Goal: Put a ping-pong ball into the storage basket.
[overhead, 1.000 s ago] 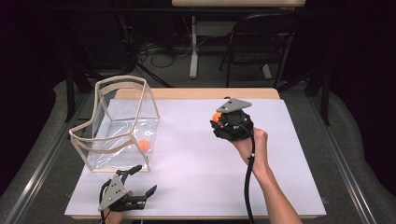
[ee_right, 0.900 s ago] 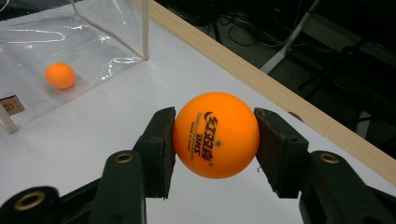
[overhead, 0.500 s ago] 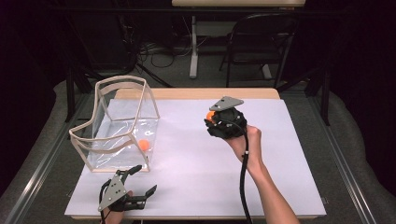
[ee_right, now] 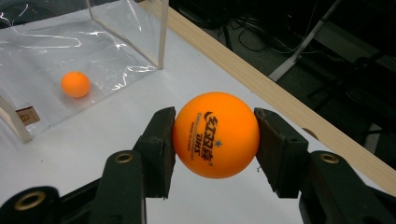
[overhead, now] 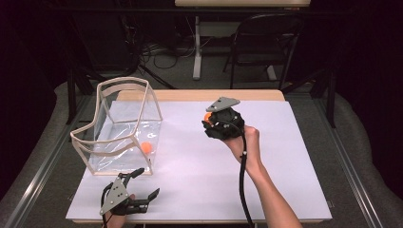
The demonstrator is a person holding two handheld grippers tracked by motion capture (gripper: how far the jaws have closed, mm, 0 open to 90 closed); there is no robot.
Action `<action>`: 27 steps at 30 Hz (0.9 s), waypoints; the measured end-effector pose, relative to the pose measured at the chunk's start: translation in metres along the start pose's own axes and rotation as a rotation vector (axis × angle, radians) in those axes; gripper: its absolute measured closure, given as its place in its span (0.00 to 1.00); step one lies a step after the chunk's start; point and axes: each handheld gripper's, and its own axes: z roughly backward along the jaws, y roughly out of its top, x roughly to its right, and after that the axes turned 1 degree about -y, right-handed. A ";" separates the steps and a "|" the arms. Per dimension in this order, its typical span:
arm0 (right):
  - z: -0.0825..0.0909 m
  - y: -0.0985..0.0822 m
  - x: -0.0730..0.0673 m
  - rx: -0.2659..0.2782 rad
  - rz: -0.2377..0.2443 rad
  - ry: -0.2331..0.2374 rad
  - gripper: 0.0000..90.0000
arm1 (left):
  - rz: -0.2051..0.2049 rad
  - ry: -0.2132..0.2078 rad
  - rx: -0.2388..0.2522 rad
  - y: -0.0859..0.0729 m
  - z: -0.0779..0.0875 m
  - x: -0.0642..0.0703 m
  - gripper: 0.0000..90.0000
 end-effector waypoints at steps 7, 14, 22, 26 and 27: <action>-0.003 0.005 -0.004 0.004 0.006 0.011 0.56 | -0.001 -0.002 -0.001 0.000 0.000 0.000 0.18; -0.007 0.011 -0.008 0.002 0.018 0.015 0.56 | 0.001 -0.001 0.000 0.000 0.000 0.000 0.18; -0.010 0.018 -0.013 0.007 0.031 0.025 0.56 | 0.000 -0.001 0.001 0.000 0.000 0.000 0.18; -0.012 0.021 -0.016 0.008 0.037 0.029 0.56 | 0.000 -0.001 0.001 0.000 0.000 0.000 0.18; -0.012 0.022 -0.017 0.009 0.040 0.031 0.56 | 0.000 -0.002 0.001 0.000 0.000 0.000 0.18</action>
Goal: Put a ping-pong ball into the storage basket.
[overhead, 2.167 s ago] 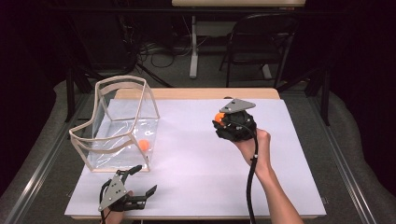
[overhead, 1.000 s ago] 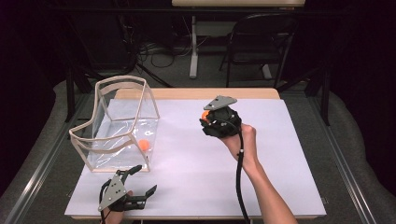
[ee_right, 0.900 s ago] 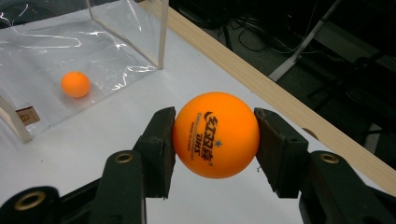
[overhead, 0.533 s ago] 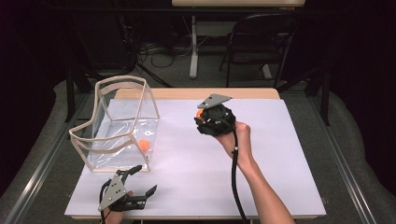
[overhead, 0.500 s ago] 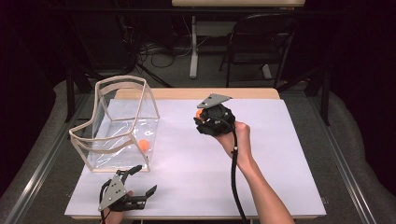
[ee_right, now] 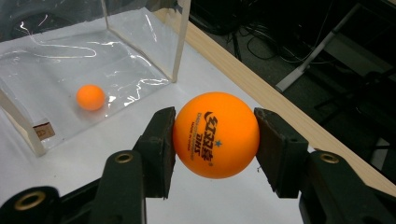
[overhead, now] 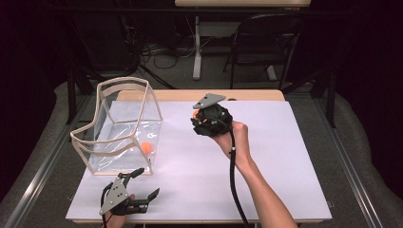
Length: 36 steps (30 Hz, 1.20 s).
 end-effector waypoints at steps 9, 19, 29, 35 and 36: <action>-0.004 0.005 -0.005 -0.002 0.010 0.012 0.56 | 0.000 0.000 0.000 0.000 0.000 0.000 0.18; -0.007 0.010 -0.010 -0.001 0.023 0.019 0.56 | 0.000 -0.001 0.000 0.000 0.000 0.000 0.18; -0.011 0.015 -0.015 0.003 0.033 0.029 0.56 | 0.001 -0.001 0.002 0.000 0.000 0.000 0.18; -0.012 0.017 -0.017 0.000 0.037 0.032 0.56 | 0.001 -0.001 0.002 0.000 0.000 0.000 0.18; -0.012 0.018 -0.017 0.001 0.039 0.033 0.56 | 0.001 -0.001 0.002 0.000 0.000 0.000 0.18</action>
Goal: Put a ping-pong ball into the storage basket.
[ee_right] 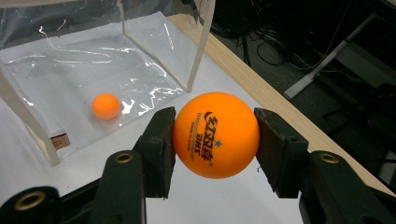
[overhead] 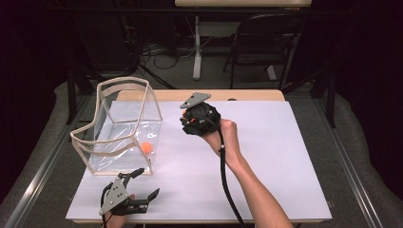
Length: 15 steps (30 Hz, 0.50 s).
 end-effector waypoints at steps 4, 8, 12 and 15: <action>0.000 0.003 -0.002 0.000 0.001 0.003 0.56 | 0.000 0.000 -0.001 0.000 0.000 0.000 0.18; -0.001 0.006 -0.003 0.003 0.011 0.005 0.56 | 0.000 0.000 -0.001 0.000 0.000 0.000 0.18; -0.001 0.009 -0.006 0.001 0.017 0.009 0.56 | 0.000 0.000 -0.001 0.000 0.000 0.000 0.18; -0.002 0.012 -0.008 0.005 0.025 0.013 0.56 | 0.001 0.000 -0.001 0.000 0.000 0.000 0.18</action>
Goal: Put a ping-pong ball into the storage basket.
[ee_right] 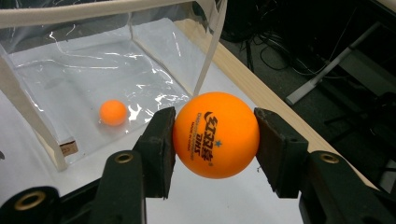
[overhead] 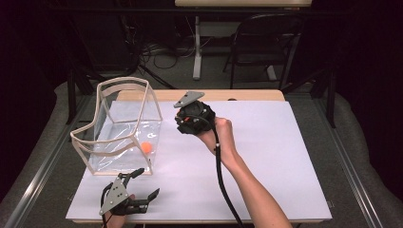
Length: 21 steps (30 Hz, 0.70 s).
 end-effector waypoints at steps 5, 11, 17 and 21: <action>-0.001 0.006 -0.004 0.002 0.013 0.006 0.56 | -0.001 -0.001 0.000 0.000 0.000 0.000 0.18; -0.002 0.011 -0.007 0.005 0.024 0.011 0.56 | 0.001 -0.001 0.002 0.000 0.000 0.000 0.18; -0.005 0.014 -0.010 0.006 0.033 0.017 0.56 | 0.000 -0.002 0.001 0.000 0.000 0.000 0.18; -0.006 0.016 -0.012 0.004 0.039 0.020 0.56 | 0.001 -0.001 0.002 0.000 0.000 0.000 0.18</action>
